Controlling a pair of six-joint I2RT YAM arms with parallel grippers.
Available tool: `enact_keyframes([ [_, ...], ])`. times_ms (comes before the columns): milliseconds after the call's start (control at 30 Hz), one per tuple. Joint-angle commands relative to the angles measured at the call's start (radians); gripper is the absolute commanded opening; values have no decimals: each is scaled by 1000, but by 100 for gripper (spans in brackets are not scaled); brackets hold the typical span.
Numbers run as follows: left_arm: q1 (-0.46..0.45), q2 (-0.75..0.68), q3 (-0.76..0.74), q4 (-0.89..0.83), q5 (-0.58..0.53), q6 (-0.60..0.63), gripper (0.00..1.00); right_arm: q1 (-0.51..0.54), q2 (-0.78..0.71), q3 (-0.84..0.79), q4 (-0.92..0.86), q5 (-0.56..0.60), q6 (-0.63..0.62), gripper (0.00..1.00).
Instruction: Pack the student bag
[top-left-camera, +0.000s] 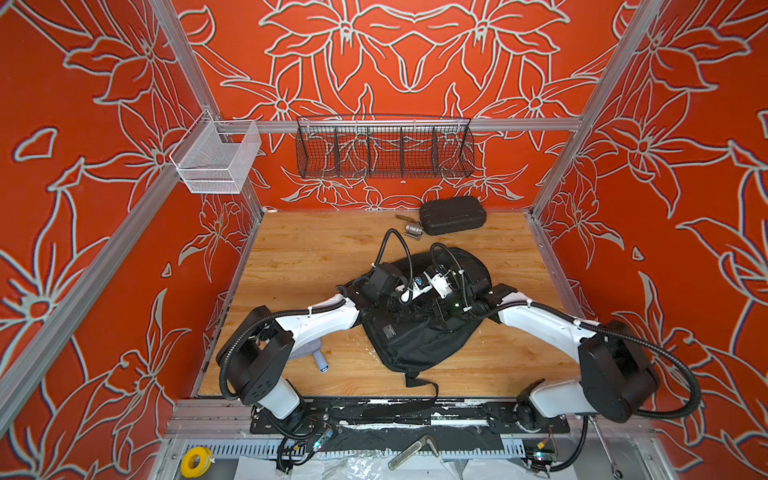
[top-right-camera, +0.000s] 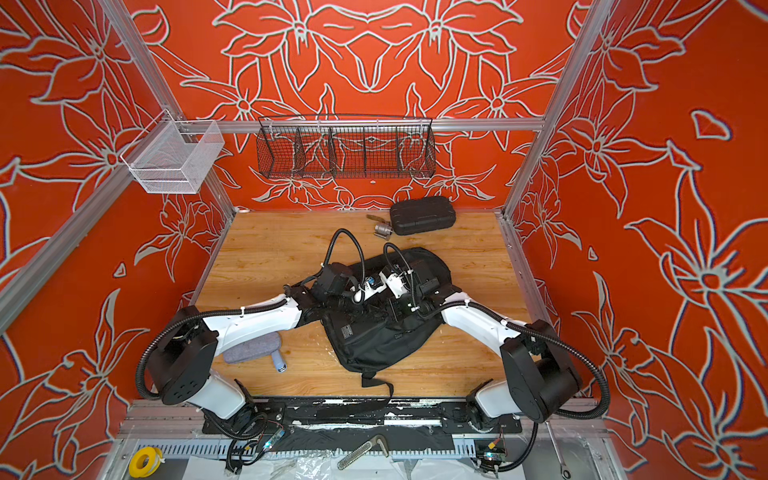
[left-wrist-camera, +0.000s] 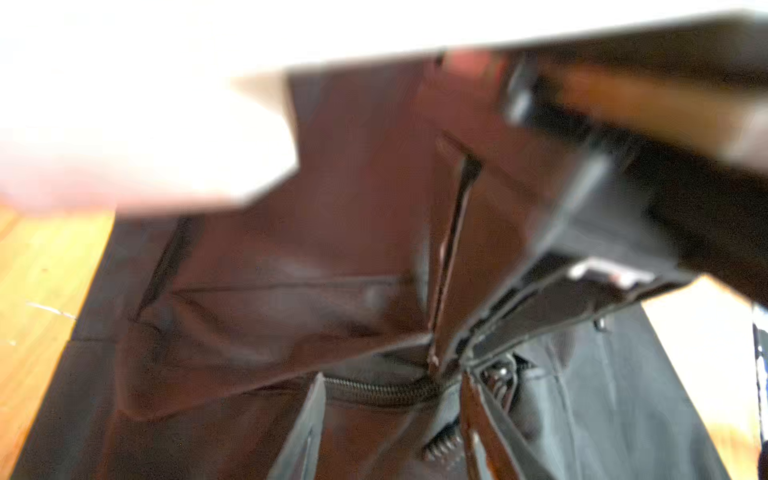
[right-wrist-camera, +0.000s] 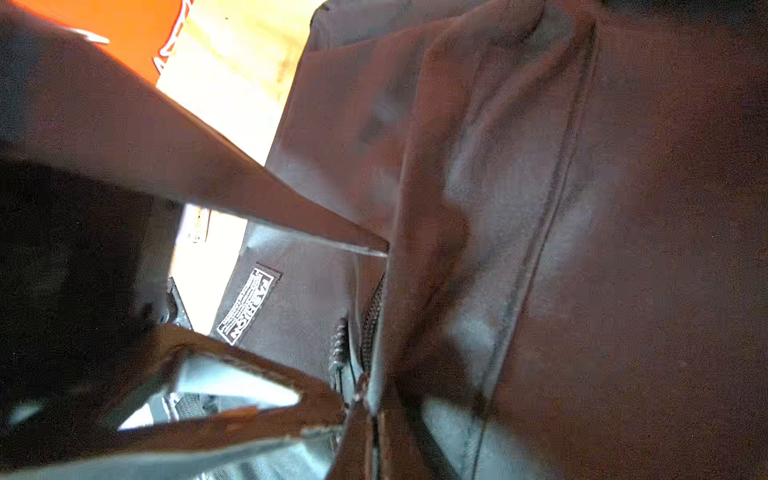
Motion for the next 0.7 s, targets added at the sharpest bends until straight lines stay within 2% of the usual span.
enact_keyframes([
  [0,0,-4,-30,-10,27,9,53,1,-30,26,19,-43,-19,0],
  [133,-22,-34,-74,-19,48,30,53,-15,-28,34,46,-67,18,0],
  [233,-52,-22,-90,-12,22,48,55,-16,-27,45,56,-85,35,0],
  [400,-67,-5,-90,7,13,15,56,-15,-29,53,55,-79,47,0],
  [667,-67,-68,-130,24,13,3,59,-15,-26,44,37,-18,57,0],
])
